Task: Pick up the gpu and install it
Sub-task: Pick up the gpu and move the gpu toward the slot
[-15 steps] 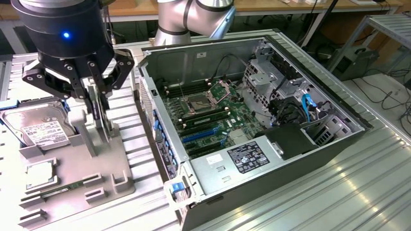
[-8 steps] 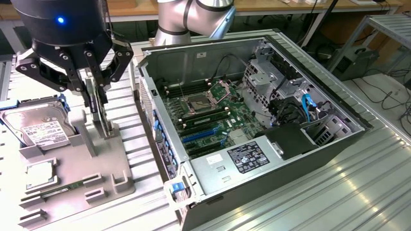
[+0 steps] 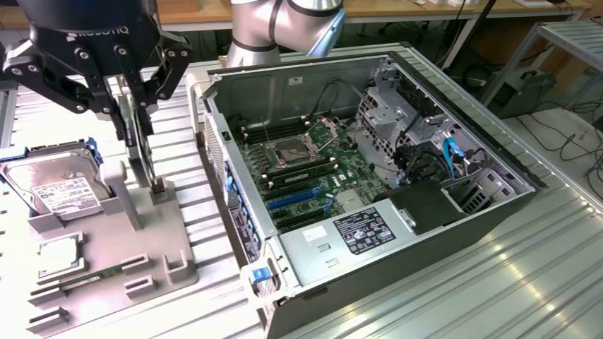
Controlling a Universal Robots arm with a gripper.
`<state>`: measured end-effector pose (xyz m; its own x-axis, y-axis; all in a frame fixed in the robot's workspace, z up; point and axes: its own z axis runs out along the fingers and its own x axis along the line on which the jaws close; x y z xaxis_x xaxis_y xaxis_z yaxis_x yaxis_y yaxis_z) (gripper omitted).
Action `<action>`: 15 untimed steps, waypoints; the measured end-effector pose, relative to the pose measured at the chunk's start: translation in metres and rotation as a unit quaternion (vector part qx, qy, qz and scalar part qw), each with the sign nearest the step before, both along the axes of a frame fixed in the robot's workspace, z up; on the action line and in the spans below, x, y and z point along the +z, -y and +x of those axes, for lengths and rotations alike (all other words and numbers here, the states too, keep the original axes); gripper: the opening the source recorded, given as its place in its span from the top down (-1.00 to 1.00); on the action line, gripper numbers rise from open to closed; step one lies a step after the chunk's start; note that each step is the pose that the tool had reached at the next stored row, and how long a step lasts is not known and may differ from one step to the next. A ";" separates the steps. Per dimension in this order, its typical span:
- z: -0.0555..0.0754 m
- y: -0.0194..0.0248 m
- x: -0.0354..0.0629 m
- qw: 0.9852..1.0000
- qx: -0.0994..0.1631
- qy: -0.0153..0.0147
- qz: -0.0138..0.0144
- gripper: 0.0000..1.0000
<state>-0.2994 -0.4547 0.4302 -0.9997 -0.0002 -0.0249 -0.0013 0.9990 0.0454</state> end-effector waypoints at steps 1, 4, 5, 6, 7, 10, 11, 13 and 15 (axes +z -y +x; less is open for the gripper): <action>0.000 0.0000 0.0013 1.000 0.000 0.000 0.000 0.46; 0.000 0.0000 0.0013 1.000 0.000 0.000 0.000 0.46; 0.000 0.0000 0.0014 1.000 0.000 0.000 0.000 0.46; 0.000 0.0000 0.0014 1.000 0.000 0.000 0.000 0.46; 0.000 0.0000 0.0014 1.000 0.000 0.000 0.000 0.46; 0.000 0.0000 0.0014 1.000 0.000 0.000 0.000 0.46; 0.000 0.0000 0.0014 1.000 0.000 0.000 0.000 0.46; 0.001 0.0000 0.0015 1.000 0.000 0.000 0.000 0.46; 0.003 0.0000 0.0014 1.000 0.000 0.000 0.000 0.46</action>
<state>-0.2967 -0.4546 0.4316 -0.9997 -0.0002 -0.0249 -0.0014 0.9990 0.0457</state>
